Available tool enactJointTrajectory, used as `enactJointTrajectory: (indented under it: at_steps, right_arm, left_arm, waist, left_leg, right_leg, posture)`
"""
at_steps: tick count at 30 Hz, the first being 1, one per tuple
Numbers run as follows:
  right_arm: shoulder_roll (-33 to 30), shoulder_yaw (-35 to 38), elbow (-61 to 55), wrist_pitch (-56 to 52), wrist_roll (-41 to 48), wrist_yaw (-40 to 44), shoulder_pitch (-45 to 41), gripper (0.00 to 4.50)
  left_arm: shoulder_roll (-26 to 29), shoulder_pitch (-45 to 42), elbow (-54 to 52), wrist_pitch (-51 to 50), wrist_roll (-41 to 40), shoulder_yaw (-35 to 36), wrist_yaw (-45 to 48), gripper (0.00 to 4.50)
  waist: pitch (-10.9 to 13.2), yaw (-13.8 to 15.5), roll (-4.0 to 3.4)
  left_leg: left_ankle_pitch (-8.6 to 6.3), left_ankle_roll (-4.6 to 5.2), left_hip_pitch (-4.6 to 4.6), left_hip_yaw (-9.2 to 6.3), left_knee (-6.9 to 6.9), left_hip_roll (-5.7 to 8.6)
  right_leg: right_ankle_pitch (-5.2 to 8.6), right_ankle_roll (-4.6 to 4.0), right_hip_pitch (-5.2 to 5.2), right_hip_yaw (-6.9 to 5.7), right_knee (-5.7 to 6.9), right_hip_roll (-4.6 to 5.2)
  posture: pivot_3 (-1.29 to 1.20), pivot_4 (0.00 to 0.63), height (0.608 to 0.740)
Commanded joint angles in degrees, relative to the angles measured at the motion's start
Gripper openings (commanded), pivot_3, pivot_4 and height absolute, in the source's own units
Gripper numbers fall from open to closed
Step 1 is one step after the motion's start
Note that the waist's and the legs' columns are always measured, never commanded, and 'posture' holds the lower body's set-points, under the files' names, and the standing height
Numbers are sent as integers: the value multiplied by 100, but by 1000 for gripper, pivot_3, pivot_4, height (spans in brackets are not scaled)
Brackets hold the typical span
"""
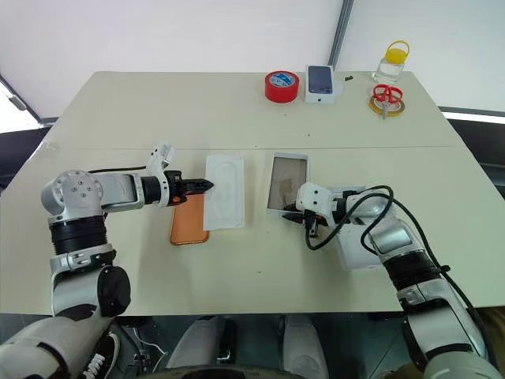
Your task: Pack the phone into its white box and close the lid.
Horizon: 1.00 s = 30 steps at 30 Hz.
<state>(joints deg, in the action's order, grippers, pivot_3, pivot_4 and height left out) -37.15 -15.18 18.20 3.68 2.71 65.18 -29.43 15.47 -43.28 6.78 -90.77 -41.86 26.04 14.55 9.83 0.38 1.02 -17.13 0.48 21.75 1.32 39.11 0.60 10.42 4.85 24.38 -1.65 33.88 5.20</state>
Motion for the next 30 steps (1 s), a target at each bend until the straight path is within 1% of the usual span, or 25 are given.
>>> enactJointTrajectory:
  at_steps: [1,2,3,6,9,13,15,17,18,21,22,23,25,28,30]
  right_arm:
    - [-27,69,-230,78,175,292,12,31]
    - [-34,73,-263,106,185,336,33,31]
    - [-39,105,-530,-71,387,488,119,31]
    - [-65,130,-1208,-369,682,708,343,31]
    - [-40,66,-1518,-472,545,564,493,31]
    - [-26,-8,-1915,-622,529,505,752,31]
    - [24,16,-2095,-920,678,485,832,31]
    - [51,81,-2220,-1163,773,423,876,617]
    - [30,93,-2265,-1173,753,394,906,1015]
    - [-91,189,-2355,-1047,571,160,1021,2455]
    - [-140,264,-2396,-1009,565,96,1061,3008]
    - [-230,392,-2480,-1125,684,112,1117,3448]
    - [-417,629,-2621,-1282,858,137,1224,3448]
    - [-768,894,-2574,-1141,832,152,1426,3448]
    - [-1007,1154,-2343,-984,799,145,1542,3448]
  left_arm:
    - [-7,-52,-356,-17,-151,160,98,0]
    - [-11,-38,-416,16,-156,138,124,0]
    - [-50,-51,-448,13,-160,181,115,0]
    - [-234,-226,-338,-114,-203,504,72,0]
    - [-336,-313,-321,-151,-186,523,80,0]
    - [-630,-341,-256,-173,-271,521,-80,0]
    - [-726,-297,-321,-173,-230,413,-89,0]
    - [-863,-282,-316,-173,-178,364,-131,0]
    - [-897,-272,-324,-172,-149,315,-139,0]
    - [-983,-307,-273,-159,-119,314,-149,0]
    - [-992,-312,-254,-162,-128,310,-141,0]
    - [-1007,-321,-248,-166,-146,309,-145,0]
    - [-1041,-324,-257,-173,-174,286,-173,0]
    - [-1145,-263,-247,-173,-244,252,-304,0]
    - [-1331,-185,-321,-173,-163,292,-436,0]
  waist:
    - [0,-4,0]
    - [0,-10,1]
    - [0,-13,1]
    - [1,-11,0]
    - [1,-8,2]
    - [1,22,2]
    - [3,20,4]
    - [3,19,4]
    - [3,19,4]
    - [3,19,4]
    - [3,18,4]
    - [3,23,4]
    - [3,36,5]
    - [5,42,7]
    - [6,34,9]
  left_leg:
    - [2,-4,0,-1,0,0]
    - [4,-7,0,-2,-1,0]
    - [4,-8,0,-3,-1,0]
    - [3,-12,-1,-4,-2,0]
    - [3,-14,0,-4,-1,0]
    - [4,-15,0,-4,-1,0]
    - [4,-15,2,-4,-1,1]
    - [4,-15,1,-4,-1,1]
    - [4,-15,1,-4,-1,1]
    - [3,-15,2,-4,-1,0]
    - [3,-15,2,-4,-1,0]
    - [3,-14,2,-4,-1,0]
    - [3,-14,5,-4,-1,1]
    - [3,-13,8,-5,1,3]
    - [2,-12,9,-5,1,2]
  right_leg:
    - [0,0,0,-1,0,0]
    - [0,1,0,-1,0,-1]
    - [0,1,0,-2,1,-1]
    - [-1,2,0,-2,4,-1]
    - [-1,3,2,-3,7,-1]
    - [0,4,2,-3,7,-1]
    - [0,4,3,-3,7,0]
    - [0,3,4,-2,7,0]
    - [0,3,4,-2,8,-1]
    - [0,2,5,-3,7,-2]
    - [0,2,5,-3,7,-2]
    - [1,2,5,-3,7,-2]
    - [2,0,5,-3,6,-1]
    - [10,-14,5,-3,3,1]
    - [10,-14,5,-3,0,-1]
  posture:
    - [0,150,740]
    - [0,150,740]
    - [0,150,740]
    - [0,150,740]
    - [0,150,740]
    - [0,150,740]
    - [0,150,740]
    - [0,150,740]
    - [0,150,740]
    - [0,150,740]
    - [0,150,740]
    - [0,150,740]
    - [0,150,740]
    - [0,150,740]
    - [0,150,740]
